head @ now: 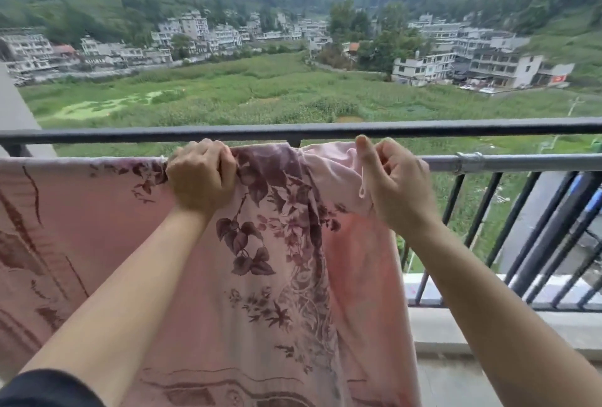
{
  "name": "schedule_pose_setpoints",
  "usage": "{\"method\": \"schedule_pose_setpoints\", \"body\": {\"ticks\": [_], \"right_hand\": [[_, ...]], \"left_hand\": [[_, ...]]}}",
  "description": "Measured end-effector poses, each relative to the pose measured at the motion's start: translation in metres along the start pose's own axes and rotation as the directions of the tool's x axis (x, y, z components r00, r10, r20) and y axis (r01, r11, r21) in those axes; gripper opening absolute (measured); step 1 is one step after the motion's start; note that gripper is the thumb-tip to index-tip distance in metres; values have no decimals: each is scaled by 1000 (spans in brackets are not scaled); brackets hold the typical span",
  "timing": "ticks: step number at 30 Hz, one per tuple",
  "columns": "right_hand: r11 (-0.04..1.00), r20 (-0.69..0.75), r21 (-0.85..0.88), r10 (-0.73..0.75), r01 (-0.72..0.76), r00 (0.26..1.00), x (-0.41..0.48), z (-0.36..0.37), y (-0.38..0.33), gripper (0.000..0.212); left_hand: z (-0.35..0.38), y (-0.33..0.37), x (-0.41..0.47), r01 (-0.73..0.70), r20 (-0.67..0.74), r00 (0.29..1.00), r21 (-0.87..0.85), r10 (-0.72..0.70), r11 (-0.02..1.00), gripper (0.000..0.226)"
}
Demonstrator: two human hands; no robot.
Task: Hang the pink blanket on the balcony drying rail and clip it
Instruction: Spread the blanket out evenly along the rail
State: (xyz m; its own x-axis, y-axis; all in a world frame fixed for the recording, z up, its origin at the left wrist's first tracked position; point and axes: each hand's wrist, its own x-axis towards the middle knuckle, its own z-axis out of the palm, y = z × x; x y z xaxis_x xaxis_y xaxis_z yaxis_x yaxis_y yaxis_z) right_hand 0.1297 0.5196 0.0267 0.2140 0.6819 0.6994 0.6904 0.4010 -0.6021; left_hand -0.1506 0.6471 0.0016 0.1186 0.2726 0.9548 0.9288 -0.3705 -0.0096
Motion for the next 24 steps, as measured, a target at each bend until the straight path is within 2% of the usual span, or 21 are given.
{"method": "schedule_pose_setpoints", "body": {"ticks": [2,3,5,6,8,9,10,12,14,16,19,22,24], "right_hand": [[985,23,-149,-85,88,996,23,1,-2,47],[979,60,-173,-98,107,993,35,2,-3,39],[971,275,-208,-54,115,960,65,4,-1,24],[957,448,-253,-11,139,894,81,4,0,29],[949,765,-251,73,191,640,109,8,1,39],[960,857,-207,86,187,508,117,10,-1,37],[969,904,-163,71,187,422,124,14,-1,32],[952,933,-135,28,274,359,136,19,1,24],[879,949,-146,-4,453,314,151,15,3,23],[819,959,-175,17,546,282,171,-1,10,23],[834,963,-236,130,499,237,193,-33,30,24],[846,971,-209,122,490,204,193,-58,49,26],[834,980,-178,102,522,171,185,-73,56,29]], "left_hand": [[4,1,-1,12,-45,999,-4,-12,1000,27],[5,1,-1,22,-58,998,-4,-22,1000,30],[7,2,-1,33,-83,996,10,-33,999,32],[8,2,-2,38,-91,995,14,-36,999,32],[6,1,-3,40,-102,994,30,-37,999,31],[5,1,-4,36,-99,995,42,-32,998,30],[4,2,-4,36,-85,996,51,-31,998,30],[0,5,-3,41,-38,999,59,-39,997,30],[-3,7,-3,40,5,999,78,-40,996,31],[-5,10,-2,52,54,997,93,-57,994,33],[-11,19,-2,166,108,978,111,-178,980,38],[-18,43,-4,295,86,945,197,-316,935,41],[-22,64,3,386,128,890,302,-438,872,43]]}}
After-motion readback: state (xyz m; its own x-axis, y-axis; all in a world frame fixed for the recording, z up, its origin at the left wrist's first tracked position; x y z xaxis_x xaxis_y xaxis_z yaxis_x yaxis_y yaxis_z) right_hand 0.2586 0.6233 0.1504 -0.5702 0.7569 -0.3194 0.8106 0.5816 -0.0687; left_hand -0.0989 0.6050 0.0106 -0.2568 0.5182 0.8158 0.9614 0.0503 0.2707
